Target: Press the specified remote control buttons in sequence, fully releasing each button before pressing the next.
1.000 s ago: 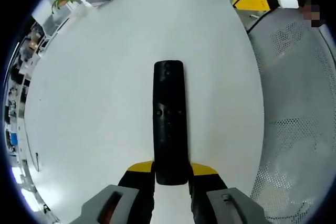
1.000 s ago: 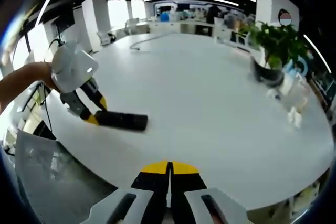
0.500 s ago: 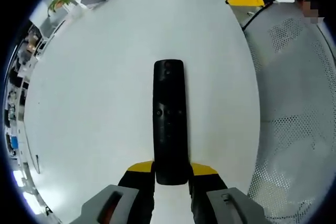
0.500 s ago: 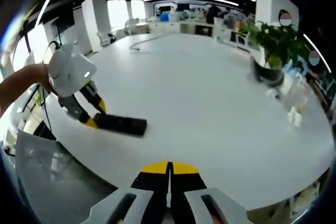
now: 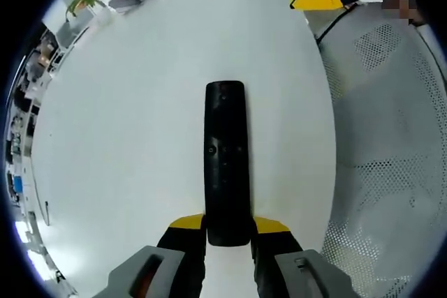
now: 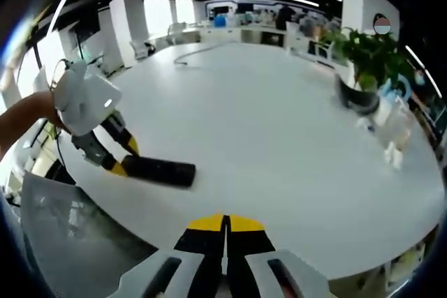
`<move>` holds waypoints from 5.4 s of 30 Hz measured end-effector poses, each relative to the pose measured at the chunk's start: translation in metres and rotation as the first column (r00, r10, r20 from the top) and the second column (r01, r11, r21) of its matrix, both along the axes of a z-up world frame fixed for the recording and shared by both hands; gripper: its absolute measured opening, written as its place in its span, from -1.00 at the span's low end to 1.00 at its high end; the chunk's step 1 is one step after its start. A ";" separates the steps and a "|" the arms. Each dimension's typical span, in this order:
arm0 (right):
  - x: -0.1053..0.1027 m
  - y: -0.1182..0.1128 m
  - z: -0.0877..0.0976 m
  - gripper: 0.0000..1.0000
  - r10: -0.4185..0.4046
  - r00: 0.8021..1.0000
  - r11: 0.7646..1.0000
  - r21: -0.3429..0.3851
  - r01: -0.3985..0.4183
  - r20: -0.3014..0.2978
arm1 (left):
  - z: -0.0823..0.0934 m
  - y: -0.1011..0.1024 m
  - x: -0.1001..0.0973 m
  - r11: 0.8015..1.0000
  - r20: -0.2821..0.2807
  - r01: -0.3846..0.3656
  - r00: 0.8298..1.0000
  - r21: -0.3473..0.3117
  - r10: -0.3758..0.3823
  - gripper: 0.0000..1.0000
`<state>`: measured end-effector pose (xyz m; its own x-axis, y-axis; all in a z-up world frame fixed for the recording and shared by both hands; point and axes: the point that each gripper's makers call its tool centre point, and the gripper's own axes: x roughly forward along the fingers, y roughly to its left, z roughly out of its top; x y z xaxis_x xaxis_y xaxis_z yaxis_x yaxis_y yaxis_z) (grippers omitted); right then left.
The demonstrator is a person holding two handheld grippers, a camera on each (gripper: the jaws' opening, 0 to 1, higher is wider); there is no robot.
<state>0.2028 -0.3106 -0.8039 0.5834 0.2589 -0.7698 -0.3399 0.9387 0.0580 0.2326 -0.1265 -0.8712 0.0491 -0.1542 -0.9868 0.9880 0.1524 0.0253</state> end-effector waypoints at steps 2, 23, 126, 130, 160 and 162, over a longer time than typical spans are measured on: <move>0.000 0.000 0.000 -1.00 0.002 1.000 1.000 -0.001 -0.002 -0.001 | 0.000 -0.002 -0.005 1.000 -0.006 0.006 1.000 -0.024 -0.006 -0.53; -0.005 0.005 -0.003 -1.00 0.025 0.999 1.000 -0.001 -0.025 -0.032 | 0.001 -0.015 -0.022 0.997 0.003 -0.009 1.000 -0.074 0.009 -0.53; -0.014 0.073 -0.045 -1.00 0.172 0.865 0.943 0.332 -0.006 -0.472 | 0.002 -0.025 -0.069 0.987 0.003 -0.001 1.000 -0.162 0.001 -0.51; -0.014 0.072 -0.050 -1.00 0.173 0.861 0.950 0.310 -0.019 -0.479 | 0.002 -0.025 -0.069 0.977 0.013 0.006 1.000 -0.215 -0.004 -0.51; -0.016 0.068 -0.053 -1.00 0.121 0.853 0.929 0.360 0.083 -0.507 | 0.006 -0.029 -0.073 0.889 0.079 -0.120 0.982 -0.442 0.172 -0.51; -0.015 0.067 -0.052 -1.00 0.106 0.848 0.923 0.369 0.111 -0.520 | 0.006 -0.029 -0.073 0.880 0.081 -0.132 0.979 -0.456 0.189 -0.51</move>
